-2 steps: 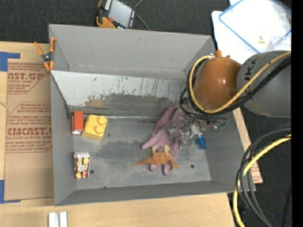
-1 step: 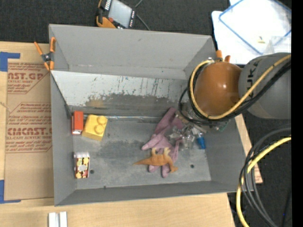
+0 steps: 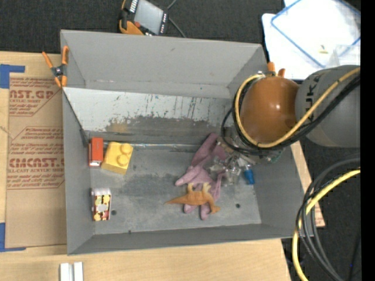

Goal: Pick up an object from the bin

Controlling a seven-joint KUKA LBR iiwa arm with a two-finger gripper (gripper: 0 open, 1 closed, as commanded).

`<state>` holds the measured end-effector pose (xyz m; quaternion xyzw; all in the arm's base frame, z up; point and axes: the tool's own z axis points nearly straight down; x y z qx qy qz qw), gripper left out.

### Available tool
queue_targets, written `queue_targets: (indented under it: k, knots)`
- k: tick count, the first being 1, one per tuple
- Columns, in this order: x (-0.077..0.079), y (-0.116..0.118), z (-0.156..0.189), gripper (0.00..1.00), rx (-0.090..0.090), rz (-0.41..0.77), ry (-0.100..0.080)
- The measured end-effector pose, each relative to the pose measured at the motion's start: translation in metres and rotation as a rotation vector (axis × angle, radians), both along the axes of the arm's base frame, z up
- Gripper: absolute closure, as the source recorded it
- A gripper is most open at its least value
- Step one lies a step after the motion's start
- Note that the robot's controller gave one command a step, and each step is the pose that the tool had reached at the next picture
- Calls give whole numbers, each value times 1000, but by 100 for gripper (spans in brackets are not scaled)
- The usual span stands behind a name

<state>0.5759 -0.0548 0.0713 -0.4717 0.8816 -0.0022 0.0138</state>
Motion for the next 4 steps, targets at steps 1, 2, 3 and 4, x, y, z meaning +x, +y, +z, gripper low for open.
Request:
queue_targets:
  k: [1,2,3,4]
  knots:
    - [-30,-1,0,100,4,-34,-6]
    - [-19,-17,-1,100,5,-43,-6]
    - [-14,-19,-1,100,7,-10,-2]
    - [-11,4,-1,0,9,-64,-6]
